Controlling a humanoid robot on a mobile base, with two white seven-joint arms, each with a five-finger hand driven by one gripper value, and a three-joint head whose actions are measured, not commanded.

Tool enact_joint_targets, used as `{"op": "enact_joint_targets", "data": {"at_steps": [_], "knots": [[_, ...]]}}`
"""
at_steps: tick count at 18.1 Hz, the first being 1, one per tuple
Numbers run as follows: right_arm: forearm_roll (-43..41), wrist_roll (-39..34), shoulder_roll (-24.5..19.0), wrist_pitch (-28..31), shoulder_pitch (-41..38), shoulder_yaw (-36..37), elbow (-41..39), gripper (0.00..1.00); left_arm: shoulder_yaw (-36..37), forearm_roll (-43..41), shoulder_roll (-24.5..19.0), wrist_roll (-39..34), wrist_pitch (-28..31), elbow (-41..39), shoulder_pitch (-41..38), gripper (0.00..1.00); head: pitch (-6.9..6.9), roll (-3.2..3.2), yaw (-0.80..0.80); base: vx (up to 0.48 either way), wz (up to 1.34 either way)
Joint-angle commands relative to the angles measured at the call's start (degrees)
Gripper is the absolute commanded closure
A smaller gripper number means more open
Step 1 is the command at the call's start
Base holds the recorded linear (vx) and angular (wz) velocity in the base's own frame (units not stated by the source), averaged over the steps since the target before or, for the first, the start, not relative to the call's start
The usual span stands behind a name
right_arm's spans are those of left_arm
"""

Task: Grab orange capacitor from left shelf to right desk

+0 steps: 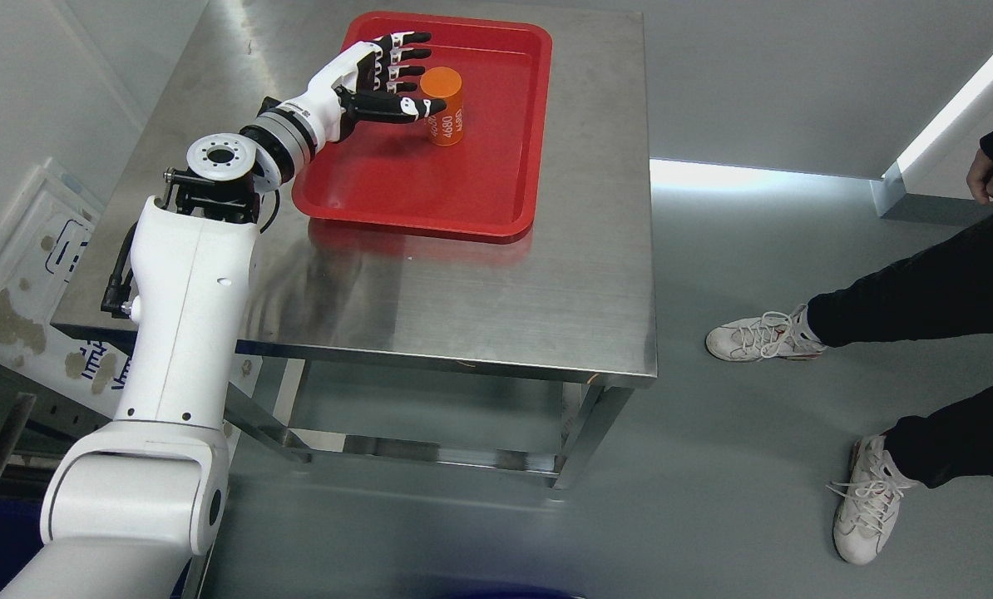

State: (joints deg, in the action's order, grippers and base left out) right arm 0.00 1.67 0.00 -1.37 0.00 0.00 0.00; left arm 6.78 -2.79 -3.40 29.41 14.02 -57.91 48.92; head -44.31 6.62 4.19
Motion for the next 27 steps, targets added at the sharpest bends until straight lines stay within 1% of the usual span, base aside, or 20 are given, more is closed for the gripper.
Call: {"op": "enact_joint_targets", "data": {"at_steps": [1,2,3,5,7,8,9,10,11,13,14,17,19,20,27], "knots": [[0.3,0.0,1.0,0.0,-1.1,0.7,-1.0,0.00,-1.8,0.2,0.7,2.3,0.0,-1.0,0.7,0.07,0.00,0.00,0.00,0.000,0.00],[0.3,0.0,1.0,0.0,-1.1,0.7,-1.0,0.00,-4.3,0.9,1.4,2.8,0.0,-2.2,1.3,0.05,0.00,0.00,0.00,0.000,0.00],[0.3,0.0,1.0,0.0,-1.1,0.7,-1.0,0.00,-8.3,2.7,2.3,3.6,0.0,-3.8,1.4,0.05,0.00,0.00,0.00,0.000,0.00],[0.3,0.0,1.0,0.0,-1.1,0.7,-1.0,0.00,-14.2,5.9,2.4,4.3,0.0,-6.1,1.6,0.05,0.00,0.00,0.00,0.000,0.00],[0.3,0.0,1.0,0.0,-1.1,0.7,-1.0,0.00,-18.7,7.6,2.4,3.4,-0.4,-7.4,2.1,0.00,0.00,0.00,0.00,0.000,0.00],[0.3,0.0,1.0,0.0,-1.1,0.7,-1.0,0.00,-21.3,7.6,2.4,1.9,-0.8,-8.1,2.0,0.00,0.00,0.00,0.00,0.000,0.00],[0.3,0.0,1.0,0.1,-1.1,0.7,-1.0,0.00,-23.5,7.6,2.4,-1.3,-2.6,-8.5,2.0,0.00,0.00,0.00,0.00,0.000,0.00],[0.3,0.0,1.0,0.0,-1.1,0.7,-1.0,0.00,-24.1,7.6,2.4,-5.2,-5.8,-8.5,1.9,0.00,0.00,0.00,0.00,0.000,0.00],[0.3,0.0,1.0,0.1,-1.1,0.7,-1.0,0.00,-23.6,7.6,2.4,-10.1,-9.2,-8.5,1.4,0.00,0.00,0.00,0.00,0.000,0.00],[0.3,0.0,1.0,0.0,-1.1,0.7,-1.0,0.00,-21.8,7.5,2.4,-17.6,-11.0,-8.5,0.1,0.00,0.00,0.00,0.00,0.000,0.00],[0.3,0.0,1.0,0.0,-1.1,0.7,-1.0,0.00,-20.5,7.6,2.4,-19.3,-11.7,-8.8,-2.1,0.00,0.00,0.00,0.00,0.000,0.00],[0.3,0.0,1.0,0.0,-1.1,0.7,-1.0,0.00,-15.3,7.5,2.4,-19.2,-14.8,-12.3,-9.3,0.00,0.00,0.00,0.00,0.000,0.00],[0.3,0.0,1.0,0.0,-1.1,0.7,-1.0,0.00,-11.7,7.5,2.4,-19.2,-15.2,-14.6,-14.0,0.00,0.00,0.00,0.00,0.000,0.00],[0.3,0.0,1.0,0.0,-1.1,0.7,-1.0,0.00,-11.3,7.5,2.4,-19.2,-15.2,-14.9,-15.1,0.00,0.00,0.00,0.00,0.000,0.00],[0.3,0.0,1.0,0.0,-1.1,0.7,-1.0,0.00,-12.0,7.5,2.4,-19.3,-15.1,-16.6,-16.0,0.00,0.00,0.00,0.00,0.000,0.00]]}}
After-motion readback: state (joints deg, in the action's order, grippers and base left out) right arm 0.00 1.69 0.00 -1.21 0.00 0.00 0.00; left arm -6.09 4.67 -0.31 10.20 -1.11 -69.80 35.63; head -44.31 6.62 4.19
